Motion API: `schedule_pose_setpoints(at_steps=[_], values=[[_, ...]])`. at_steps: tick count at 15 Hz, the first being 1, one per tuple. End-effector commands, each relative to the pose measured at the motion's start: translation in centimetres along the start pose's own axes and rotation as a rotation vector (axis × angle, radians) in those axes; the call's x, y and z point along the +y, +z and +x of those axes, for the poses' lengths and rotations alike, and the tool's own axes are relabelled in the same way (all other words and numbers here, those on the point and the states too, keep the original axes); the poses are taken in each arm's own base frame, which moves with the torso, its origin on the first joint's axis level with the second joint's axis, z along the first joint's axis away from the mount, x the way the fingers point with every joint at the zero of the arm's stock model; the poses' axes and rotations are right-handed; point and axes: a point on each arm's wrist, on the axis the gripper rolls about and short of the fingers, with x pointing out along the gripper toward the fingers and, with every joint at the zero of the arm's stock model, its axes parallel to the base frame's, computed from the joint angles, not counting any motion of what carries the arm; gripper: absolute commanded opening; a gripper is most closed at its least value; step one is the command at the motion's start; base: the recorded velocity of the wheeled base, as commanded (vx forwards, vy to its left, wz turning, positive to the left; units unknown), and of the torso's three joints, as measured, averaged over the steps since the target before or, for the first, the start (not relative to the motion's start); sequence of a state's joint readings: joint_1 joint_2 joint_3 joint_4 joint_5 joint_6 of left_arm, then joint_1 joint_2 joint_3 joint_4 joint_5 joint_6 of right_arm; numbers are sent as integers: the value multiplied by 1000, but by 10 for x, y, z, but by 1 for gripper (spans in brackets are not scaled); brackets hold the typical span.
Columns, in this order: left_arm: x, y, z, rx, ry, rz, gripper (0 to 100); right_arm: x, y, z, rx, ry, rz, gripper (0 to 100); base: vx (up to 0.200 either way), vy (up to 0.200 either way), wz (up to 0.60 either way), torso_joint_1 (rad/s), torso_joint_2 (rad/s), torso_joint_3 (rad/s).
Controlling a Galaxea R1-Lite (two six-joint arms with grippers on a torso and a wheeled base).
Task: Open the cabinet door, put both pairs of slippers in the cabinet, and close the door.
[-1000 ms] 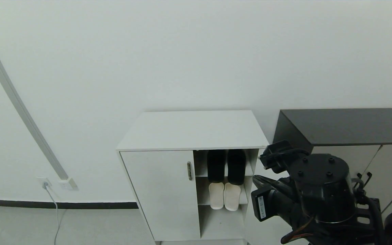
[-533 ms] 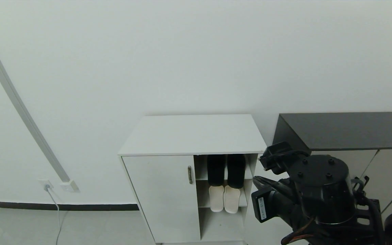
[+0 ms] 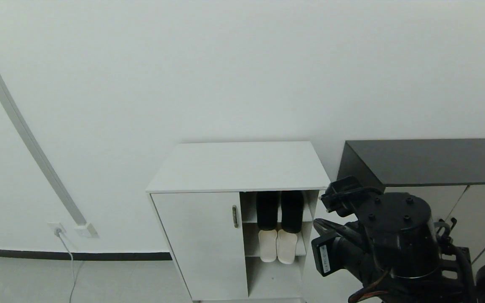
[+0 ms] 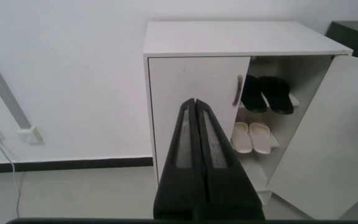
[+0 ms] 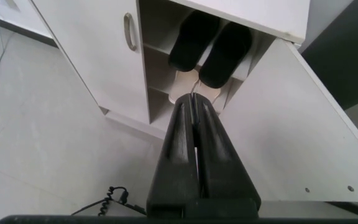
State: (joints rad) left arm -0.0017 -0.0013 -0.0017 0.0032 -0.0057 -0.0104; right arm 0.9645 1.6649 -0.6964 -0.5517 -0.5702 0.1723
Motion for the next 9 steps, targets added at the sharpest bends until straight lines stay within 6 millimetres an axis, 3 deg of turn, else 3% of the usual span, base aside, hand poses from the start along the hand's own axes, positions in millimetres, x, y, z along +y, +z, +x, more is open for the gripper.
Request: schedule_pose_setpoints(at_steps=[1,5,9], values=[[0,0,0,1,0,0,0,0,-1,0,3,-1,-6,0,0,0,-600,7,7,2],[0,0,0,1,0,0,0,-3,-2,0,3,-8,-11,0,0,0,-600,7,4,0],[0,0,0,1,0,0,0,-6,-4,3,-18,-19,-32,0,0,0,0,0,0,0]])
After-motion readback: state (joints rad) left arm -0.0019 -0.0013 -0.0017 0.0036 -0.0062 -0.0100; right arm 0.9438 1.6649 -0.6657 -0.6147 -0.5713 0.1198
